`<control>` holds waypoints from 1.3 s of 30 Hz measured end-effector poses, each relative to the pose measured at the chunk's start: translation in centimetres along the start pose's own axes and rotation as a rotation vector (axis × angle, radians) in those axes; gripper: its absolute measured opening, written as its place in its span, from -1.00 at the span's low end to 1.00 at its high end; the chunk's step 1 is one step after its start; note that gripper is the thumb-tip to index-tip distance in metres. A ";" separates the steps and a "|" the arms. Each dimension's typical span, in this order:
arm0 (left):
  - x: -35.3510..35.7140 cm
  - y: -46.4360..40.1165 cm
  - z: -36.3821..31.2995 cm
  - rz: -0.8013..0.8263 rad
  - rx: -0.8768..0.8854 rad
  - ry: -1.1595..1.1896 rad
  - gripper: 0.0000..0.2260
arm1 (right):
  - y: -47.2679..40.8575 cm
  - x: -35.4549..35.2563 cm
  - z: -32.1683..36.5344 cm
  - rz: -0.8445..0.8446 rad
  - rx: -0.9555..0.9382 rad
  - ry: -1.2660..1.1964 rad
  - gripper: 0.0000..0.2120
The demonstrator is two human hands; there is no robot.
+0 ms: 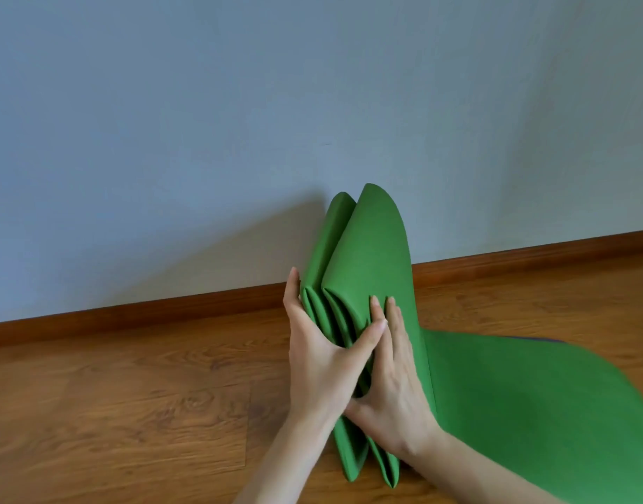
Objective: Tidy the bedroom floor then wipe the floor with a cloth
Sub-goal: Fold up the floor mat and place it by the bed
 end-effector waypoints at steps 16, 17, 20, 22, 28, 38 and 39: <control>-0.8 1.6 -3.0 -0.101 0.138 -0.115 -0.42 | -1.1 0.7 1.5 -0.171 0.091 -0.494 -0.15; -0.8 1.4 -3.0 -0.091 0.146 -0.143 -0.41 | -1.3 1.1 1.5 -0.154 0.091 -0.485 -0.16; -1.1 0.3 -2.2 -0.044 0.132 -0.225 -0.39 | -1.0 2.5 0.6 0.005 0.071 -0.440 -0.07; -1.8 -0.2 -1.5 -0.041 0.116 -0.234 -0.40 | -0.3 2.6 -0.2 0.193 0.044 -0.479 -0.07; -0.9 0.7 -0.7 -0.022 0.123 -0.242 -0.41 | -3.8 -4.3 -5.0 -0.025 0.522 -0.836 -0.80; 8.6 4.5 0.6 0.227 0.482 -0.515 -0.30 | -4.7 -9.4 -8.1 0.167 0.819 -0.504 -0.68; 9.2 4.8 0.9 0.304 0.488 -0.535 -0.30 | -4.1 -10.1 -8.4 0.148 0.836 -0.474 -0.73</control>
Point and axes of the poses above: each hand's wrist, its own y-axis away from the middle knuckle, its own x-axis out of the palm, z = x × y, the point moved 8 cm from there along -y, towards the middle knuckle, and after that the axes turned 12 degrees about -x, right-handed, at the moved point
